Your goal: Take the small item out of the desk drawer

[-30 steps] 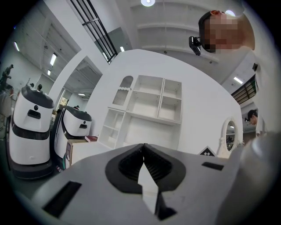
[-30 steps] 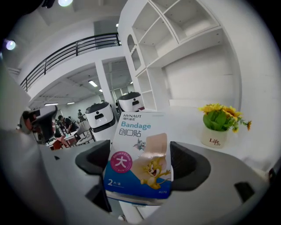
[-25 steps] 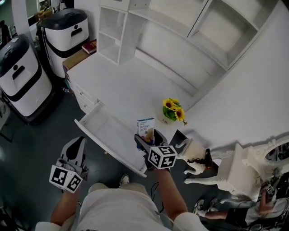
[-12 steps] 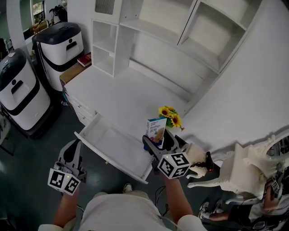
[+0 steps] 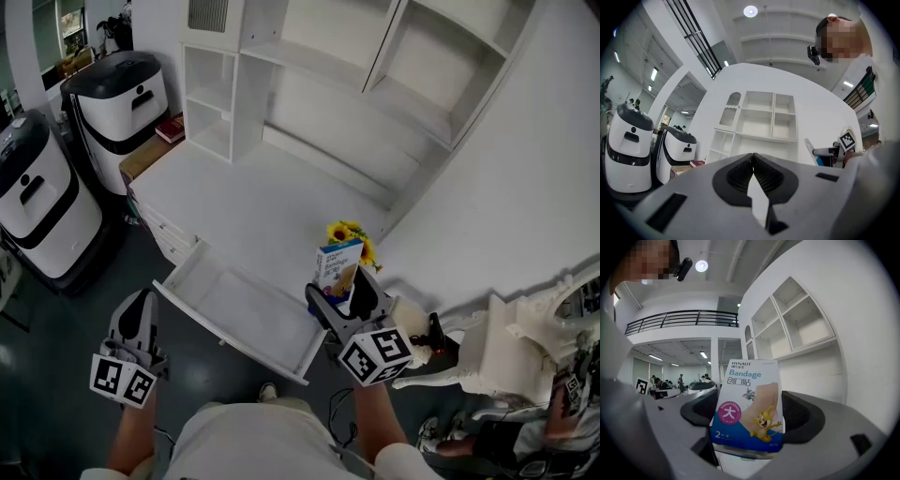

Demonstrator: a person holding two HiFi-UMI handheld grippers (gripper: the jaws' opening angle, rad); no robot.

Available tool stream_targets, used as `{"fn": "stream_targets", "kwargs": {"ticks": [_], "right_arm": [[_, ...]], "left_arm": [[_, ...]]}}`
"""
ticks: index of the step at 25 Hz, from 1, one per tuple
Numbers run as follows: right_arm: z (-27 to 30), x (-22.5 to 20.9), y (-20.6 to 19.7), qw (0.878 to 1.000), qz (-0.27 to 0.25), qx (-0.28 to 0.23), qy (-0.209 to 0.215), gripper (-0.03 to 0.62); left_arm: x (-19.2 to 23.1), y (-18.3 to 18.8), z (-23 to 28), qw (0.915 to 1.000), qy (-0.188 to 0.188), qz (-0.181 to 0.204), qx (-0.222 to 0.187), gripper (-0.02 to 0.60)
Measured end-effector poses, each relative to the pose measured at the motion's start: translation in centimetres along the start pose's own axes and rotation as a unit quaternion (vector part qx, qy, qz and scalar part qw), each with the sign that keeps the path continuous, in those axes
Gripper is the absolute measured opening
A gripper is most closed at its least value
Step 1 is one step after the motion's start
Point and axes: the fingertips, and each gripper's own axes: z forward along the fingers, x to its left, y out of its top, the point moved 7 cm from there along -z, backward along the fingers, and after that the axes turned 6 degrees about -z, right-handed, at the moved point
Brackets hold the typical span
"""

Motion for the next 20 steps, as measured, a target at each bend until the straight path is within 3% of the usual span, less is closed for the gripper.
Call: {"fn": "stream_targets", "kwargs": {"ticks": [20], "right_arm": [[-2.4, -0.1, 1.5, 0.998, 0.024, -0.033, -0.053, 0.443]], "left_arm": [[2.9, 1.7, -2.4, 0.9981, 0.055, 0.021, -0.017, 0.015]]}}
